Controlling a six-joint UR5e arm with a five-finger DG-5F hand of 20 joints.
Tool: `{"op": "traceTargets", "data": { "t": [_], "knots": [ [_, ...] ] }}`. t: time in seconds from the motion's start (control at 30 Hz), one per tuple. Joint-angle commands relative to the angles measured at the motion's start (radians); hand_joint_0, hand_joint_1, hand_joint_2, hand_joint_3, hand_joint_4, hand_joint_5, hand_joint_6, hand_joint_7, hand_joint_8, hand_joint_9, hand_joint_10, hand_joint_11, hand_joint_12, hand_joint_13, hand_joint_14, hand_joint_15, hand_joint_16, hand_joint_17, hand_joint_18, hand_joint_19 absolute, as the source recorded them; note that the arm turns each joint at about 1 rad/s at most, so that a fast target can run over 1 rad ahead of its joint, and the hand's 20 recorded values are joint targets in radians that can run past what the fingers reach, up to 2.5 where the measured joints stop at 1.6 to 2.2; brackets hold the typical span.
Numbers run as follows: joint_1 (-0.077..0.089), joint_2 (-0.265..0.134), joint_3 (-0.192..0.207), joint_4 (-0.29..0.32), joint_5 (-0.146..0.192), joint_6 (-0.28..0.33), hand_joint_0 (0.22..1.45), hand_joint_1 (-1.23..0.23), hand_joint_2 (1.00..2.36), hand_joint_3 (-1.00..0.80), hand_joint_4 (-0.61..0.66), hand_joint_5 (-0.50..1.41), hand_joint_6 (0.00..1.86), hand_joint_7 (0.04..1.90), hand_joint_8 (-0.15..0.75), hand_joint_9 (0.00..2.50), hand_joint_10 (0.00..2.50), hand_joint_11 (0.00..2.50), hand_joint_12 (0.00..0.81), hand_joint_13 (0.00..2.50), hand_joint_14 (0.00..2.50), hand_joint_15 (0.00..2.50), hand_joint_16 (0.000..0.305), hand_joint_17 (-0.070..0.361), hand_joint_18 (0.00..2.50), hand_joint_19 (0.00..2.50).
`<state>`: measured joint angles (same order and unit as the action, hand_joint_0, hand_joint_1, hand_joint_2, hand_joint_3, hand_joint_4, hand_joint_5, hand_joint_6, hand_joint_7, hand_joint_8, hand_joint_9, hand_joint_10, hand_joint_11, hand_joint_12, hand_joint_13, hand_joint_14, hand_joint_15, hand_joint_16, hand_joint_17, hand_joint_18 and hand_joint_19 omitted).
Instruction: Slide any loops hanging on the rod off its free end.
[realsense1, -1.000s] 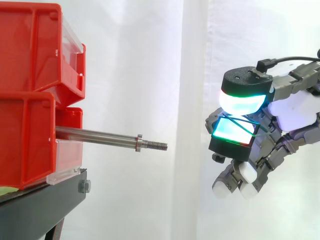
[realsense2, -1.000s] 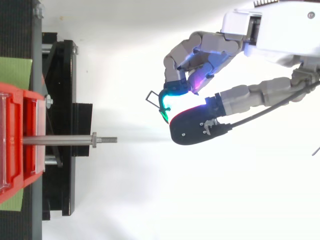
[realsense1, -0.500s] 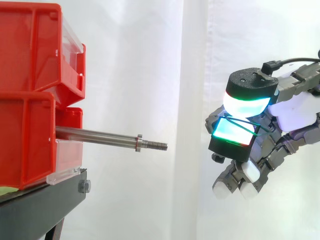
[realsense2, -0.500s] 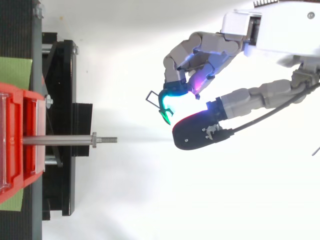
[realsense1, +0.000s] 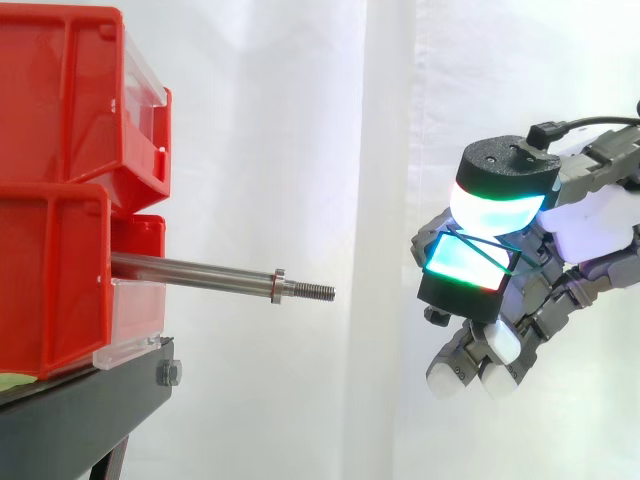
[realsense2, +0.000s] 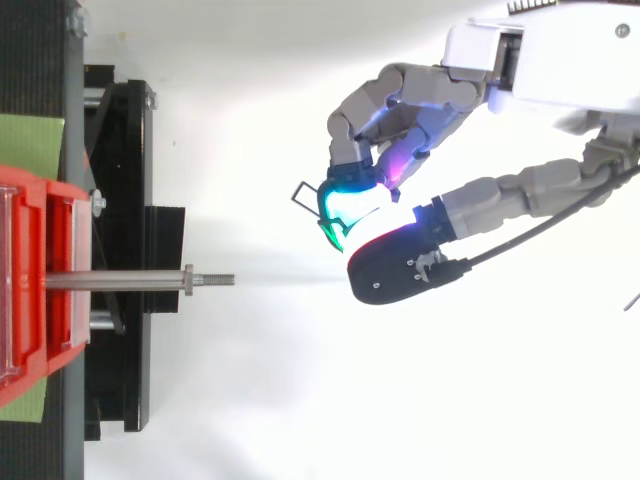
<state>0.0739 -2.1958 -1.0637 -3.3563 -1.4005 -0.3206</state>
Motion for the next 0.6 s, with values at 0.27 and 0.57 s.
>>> {"op": "traceTargets", "data": {
  "t": [0.27, 0.57],
  "knots": [
    [0.004, -0.001, -0.001, 0.0, 0.0, -0.002, 0.53, -0.5, 1.01, -0.32, 0.05, -0.1, 0.85, 1.1, 0.244, 0.94, 0.02, 0.53, 0.333, 0.45, 0.01, 0.22, 0.047, 0.107, 0.42, 0.38],
    [0.004, -0.001, -0.001, 0.0, -0.002, 0.0, 0.51, -0.56, 1.01, -0.36, 0.1, -0.11, 0.85, 1.09, 0.259, 0.92, 0.02, 0.54, 0.337, 0.45, 0.01, 0.21, 0.048, 0.108, 0.43, 0.36]
  ]
}}
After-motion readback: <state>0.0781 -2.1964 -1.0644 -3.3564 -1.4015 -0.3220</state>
